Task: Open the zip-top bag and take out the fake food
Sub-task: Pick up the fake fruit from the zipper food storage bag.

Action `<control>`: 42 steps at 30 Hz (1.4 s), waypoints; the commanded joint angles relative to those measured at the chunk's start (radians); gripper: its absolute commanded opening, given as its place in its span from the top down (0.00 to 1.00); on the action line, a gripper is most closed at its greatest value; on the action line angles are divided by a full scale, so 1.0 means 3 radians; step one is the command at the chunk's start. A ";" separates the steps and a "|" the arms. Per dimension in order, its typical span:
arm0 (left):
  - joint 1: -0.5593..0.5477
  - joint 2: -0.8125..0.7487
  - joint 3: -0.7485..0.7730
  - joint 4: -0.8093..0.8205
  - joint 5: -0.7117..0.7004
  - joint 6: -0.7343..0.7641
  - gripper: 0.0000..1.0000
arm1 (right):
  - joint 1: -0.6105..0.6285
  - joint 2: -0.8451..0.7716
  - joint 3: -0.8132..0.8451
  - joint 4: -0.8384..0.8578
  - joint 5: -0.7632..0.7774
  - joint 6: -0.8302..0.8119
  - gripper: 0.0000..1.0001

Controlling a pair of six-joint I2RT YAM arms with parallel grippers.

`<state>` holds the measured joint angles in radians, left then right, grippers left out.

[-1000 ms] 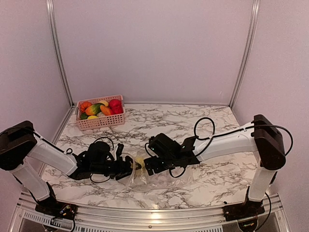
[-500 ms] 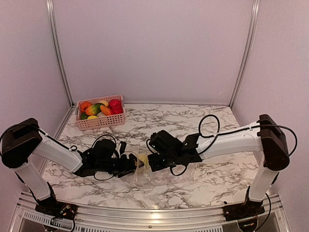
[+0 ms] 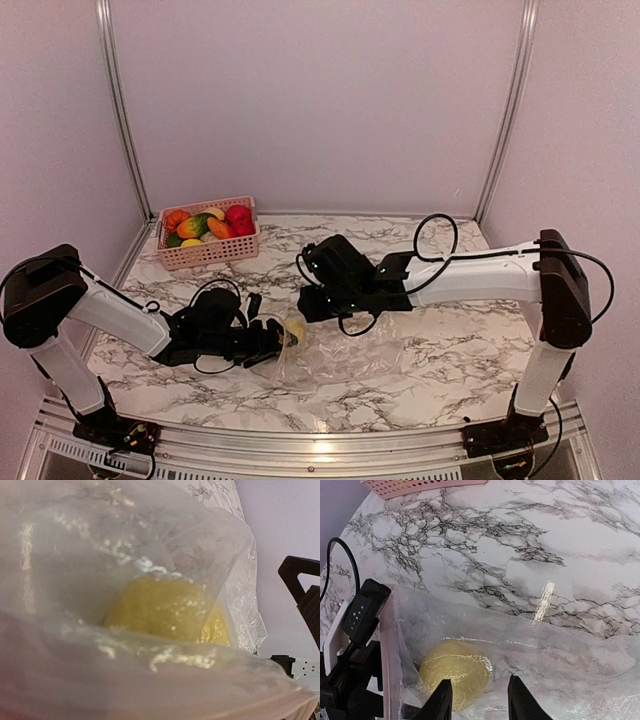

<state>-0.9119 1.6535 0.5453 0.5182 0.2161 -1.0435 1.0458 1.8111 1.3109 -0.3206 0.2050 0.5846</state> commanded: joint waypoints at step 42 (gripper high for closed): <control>-0.0022 -0.0021 0.0049 -0.0277 -0.0178 0.0113 0.20 | 0.0052 0.0600 0.0163 0.0135 -0.0375 -0.0220 0.58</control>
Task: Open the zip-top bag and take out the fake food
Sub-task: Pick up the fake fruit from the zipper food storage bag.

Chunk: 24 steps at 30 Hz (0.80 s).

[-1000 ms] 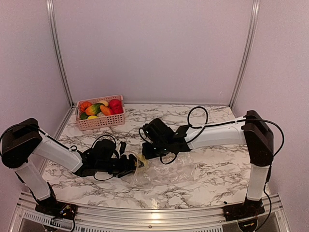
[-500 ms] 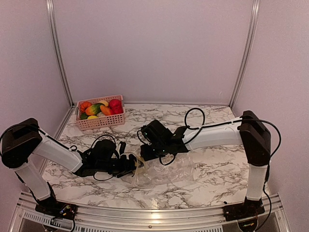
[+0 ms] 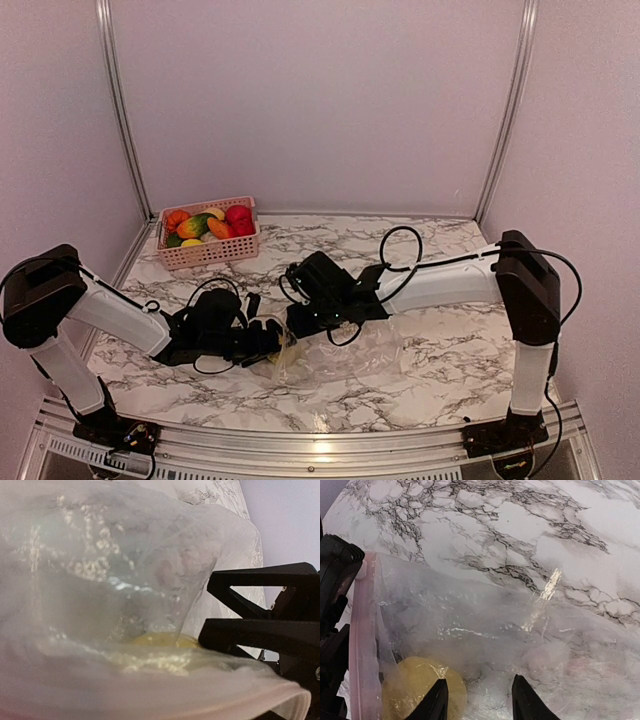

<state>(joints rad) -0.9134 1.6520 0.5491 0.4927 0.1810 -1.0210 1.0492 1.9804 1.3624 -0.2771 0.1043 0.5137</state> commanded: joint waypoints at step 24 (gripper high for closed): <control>-0.0017 -0.0532 -0.0102 -0.0677 -0.0078 0.0248 0.41 | -0.0236 -0.0067 -0.0431 0.0302 -0.0146 0.0254 0.56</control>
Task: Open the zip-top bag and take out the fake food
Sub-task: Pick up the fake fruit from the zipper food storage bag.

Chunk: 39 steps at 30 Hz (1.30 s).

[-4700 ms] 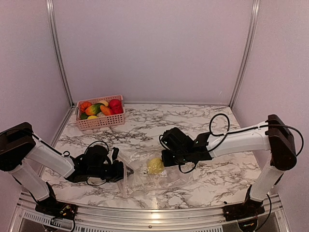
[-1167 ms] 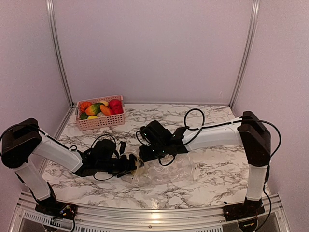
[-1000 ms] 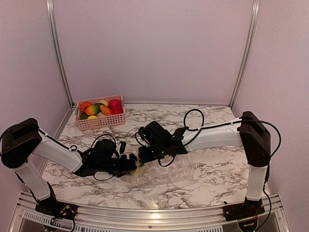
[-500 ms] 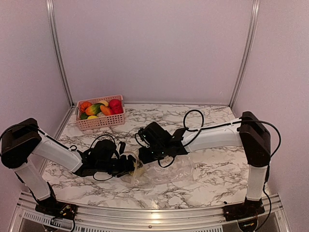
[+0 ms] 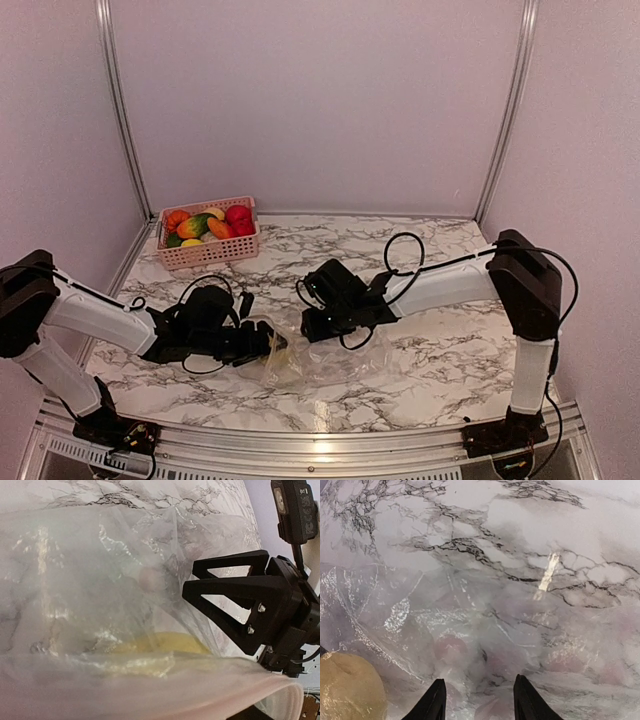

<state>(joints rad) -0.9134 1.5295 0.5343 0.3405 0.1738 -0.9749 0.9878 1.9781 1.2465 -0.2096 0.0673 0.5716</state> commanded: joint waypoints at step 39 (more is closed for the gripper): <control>-0.0015 -0.0185 0.0139 -0.0924 -0.0303 0.0327 0.12 | -0.0146 -0.0163 -0.0228 -0.0025 0.0279 0.0023 0.56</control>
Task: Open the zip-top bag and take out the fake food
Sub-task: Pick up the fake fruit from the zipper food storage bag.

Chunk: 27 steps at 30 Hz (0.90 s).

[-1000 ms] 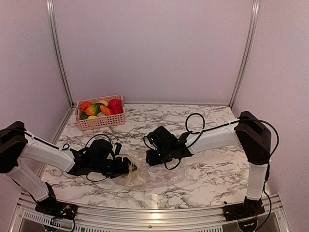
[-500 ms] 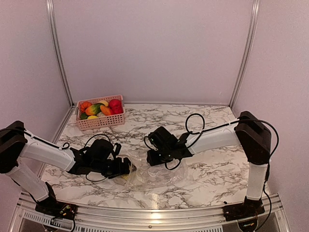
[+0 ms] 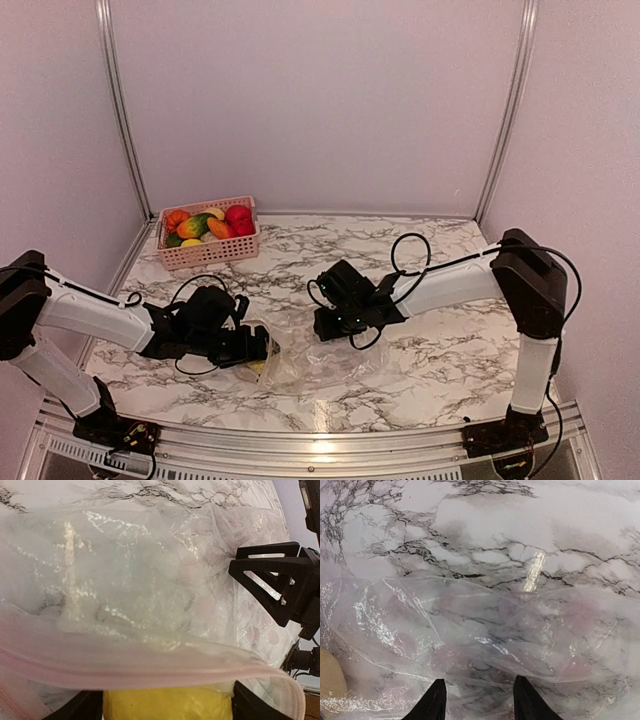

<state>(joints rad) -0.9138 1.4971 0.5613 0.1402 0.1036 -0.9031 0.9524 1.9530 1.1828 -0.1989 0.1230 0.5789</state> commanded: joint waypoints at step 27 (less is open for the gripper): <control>-0.0015 -0.0315 -0.0022 -0.0572 -0.0141 0.0182 0.22 | -0.0081 -0.0083 -0.0092 -0.0063 0.0152 -0.0003 0.56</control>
<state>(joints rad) -0.9134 1.4227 0.5621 0.0288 0.0845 -0.8658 0.9417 1.9476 1.1629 -0.1947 0.1459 0.5781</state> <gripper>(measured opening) 0.810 0.444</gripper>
